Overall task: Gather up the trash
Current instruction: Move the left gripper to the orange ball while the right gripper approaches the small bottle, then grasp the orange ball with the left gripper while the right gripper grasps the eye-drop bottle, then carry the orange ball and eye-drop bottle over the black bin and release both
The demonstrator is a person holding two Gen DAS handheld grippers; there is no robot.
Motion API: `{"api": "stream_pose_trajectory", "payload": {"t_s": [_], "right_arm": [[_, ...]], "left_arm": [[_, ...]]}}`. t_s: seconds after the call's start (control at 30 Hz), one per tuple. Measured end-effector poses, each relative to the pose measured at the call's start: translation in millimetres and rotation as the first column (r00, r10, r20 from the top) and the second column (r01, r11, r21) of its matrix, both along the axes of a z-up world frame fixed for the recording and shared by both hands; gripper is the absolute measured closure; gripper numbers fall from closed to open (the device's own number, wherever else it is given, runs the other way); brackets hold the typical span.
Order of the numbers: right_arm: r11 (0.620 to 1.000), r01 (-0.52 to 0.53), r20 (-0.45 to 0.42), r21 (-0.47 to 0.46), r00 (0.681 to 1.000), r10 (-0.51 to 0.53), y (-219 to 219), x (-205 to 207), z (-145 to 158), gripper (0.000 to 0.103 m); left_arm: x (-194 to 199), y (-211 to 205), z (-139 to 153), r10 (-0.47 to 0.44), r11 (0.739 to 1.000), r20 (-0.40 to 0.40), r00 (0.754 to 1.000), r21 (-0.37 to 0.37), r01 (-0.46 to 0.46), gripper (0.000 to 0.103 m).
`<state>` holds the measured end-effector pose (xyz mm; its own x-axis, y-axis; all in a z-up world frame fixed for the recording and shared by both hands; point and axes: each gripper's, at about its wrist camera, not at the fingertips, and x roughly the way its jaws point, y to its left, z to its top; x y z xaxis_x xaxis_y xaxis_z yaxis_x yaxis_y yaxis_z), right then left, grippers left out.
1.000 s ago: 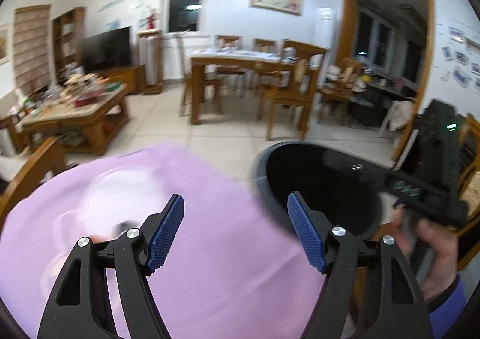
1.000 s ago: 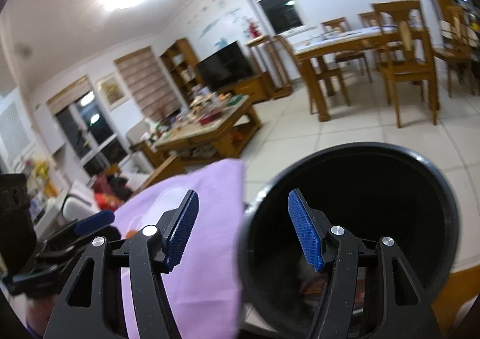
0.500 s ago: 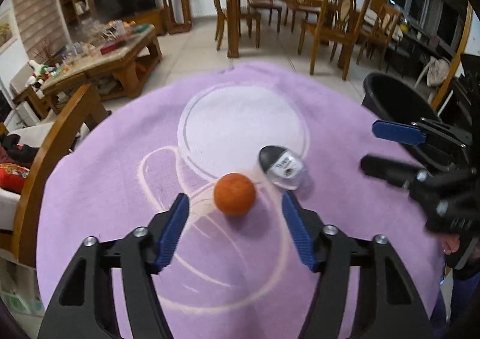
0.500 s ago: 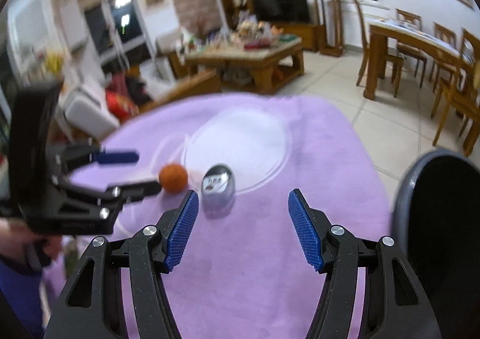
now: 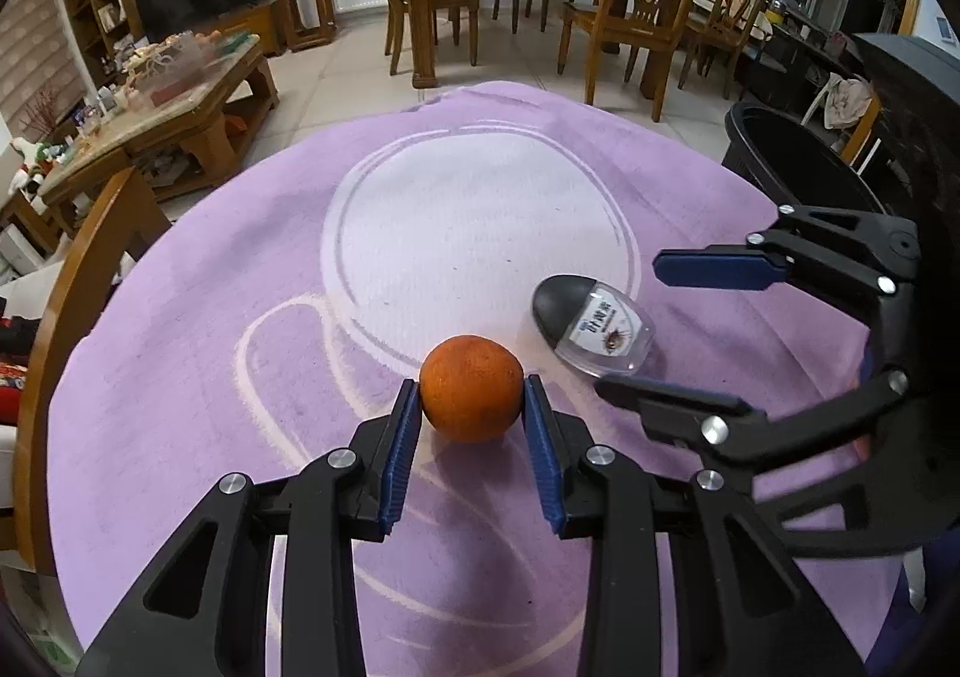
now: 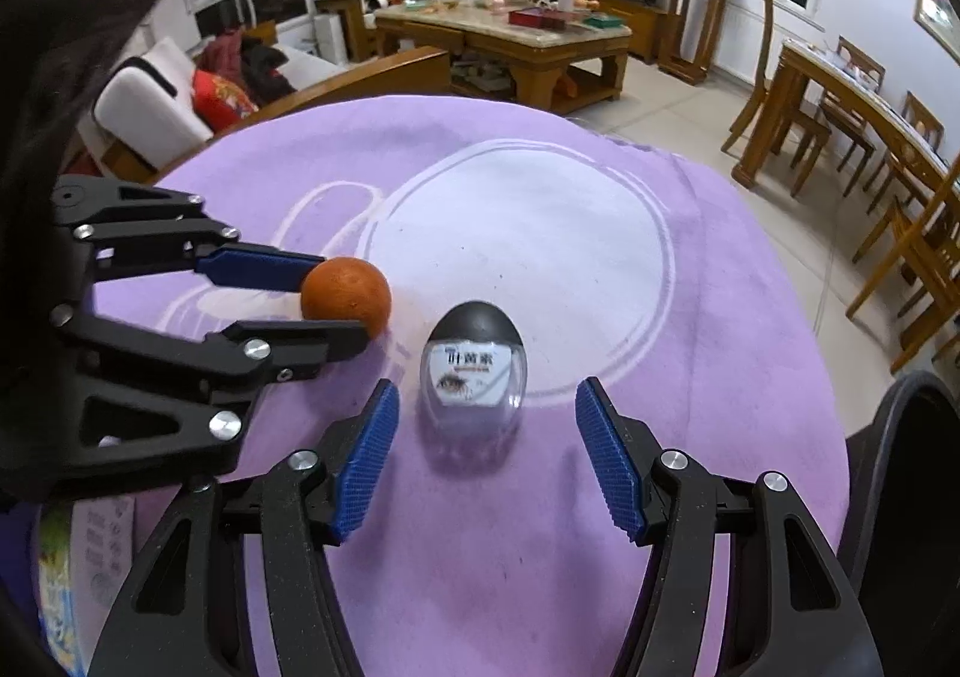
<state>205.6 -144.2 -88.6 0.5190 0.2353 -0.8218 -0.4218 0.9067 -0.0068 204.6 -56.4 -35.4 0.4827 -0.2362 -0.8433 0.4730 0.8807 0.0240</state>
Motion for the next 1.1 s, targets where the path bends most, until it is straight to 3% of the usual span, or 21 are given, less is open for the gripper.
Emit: {"api": "stream_pose_trajectory", "payload": {"t_s": [0.17,0.2,0.23,0.4,0.57,0.77,0.93,1.1], "right_arm": [[1.0,-0.005,-0.023,-0.008,1.0,0.005,9,17,-13,0.045],[1.0,-0.007,-0.021,0.0,1.0,0.007,10,18,-13,0.051],[1.0,-0.011,-0.018,0.001,1.0,0.011,11,20,-12,0.063],[1.0,-0.007,-0.006,0.024,1.0,0.007,7,20,-12,0.063],[0.979,-0.006,0.032,0.205,0.999,-0.001,-12,3,9,0.063],[0.9,-0.058,0.174,0.432,0.984,-0.02,-46,-43,62,0.063],[0.86,-0.091,0.251,0.503,0.967,-0.044,-79,-76,96,0.063],[0.838,-0.072,0.278,0.541,0.956,-0.097,-128,-101,112,0.063]], "left_arm": [[-1,18,2,0.035,0.998,0.011,0.999,-0.053,-0.035,0.069],[-4,19,0,0.037,0.998,0.014,0.999,-0.045,-0.036,0.069],[-4,20,2,0.041,0.998,0.021,0.999,-0.046,-0.04,0.069],[-16,32,24,0.069,0.99,0.085,0.994,-0.126,-0.058,0.069],[-42,35,52,0.131,0.979,0.192,0.973,-0.178,-0.097,0.069],[-81,24,85,0.21,0.962,0.314,0.926,-0.234,-0.139,0.069],[-105,13,105,0.259,0.942,0.383,0.887,-0.302,-0.145,0.069],[-110,-17,111,0.242,0.943,0.421,0.874,-0.312,-0.111,0.069]]}}
